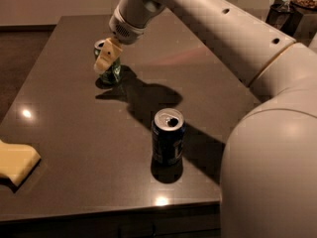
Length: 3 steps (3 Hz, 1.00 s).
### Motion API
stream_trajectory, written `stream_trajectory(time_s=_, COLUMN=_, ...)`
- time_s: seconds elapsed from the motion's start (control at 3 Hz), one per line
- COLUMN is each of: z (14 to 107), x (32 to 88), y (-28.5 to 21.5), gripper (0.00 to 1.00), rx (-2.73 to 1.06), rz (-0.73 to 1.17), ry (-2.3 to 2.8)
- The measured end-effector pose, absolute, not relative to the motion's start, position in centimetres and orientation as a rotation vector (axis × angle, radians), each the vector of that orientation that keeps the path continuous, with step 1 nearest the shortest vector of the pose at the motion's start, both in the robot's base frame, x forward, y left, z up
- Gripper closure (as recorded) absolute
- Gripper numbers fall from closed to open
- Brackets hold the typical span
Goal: Move green can near pepsi can
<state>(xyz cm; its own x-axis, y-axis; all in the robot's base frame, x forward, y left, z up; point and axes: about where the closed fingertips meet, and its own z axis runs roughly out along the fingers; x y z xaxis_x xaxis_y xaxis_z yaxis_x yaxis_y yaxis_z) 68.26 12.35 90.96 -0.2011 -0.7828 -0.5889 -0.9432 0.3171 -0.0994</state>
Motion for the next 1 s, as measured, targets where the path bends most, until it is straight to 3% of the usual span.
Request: stream_trajectory(time_s=1.0, z=93.5, x=65.8, y=11.7, gripper=0.87, rx=-1.551, rz=0.449, ry=1.939)
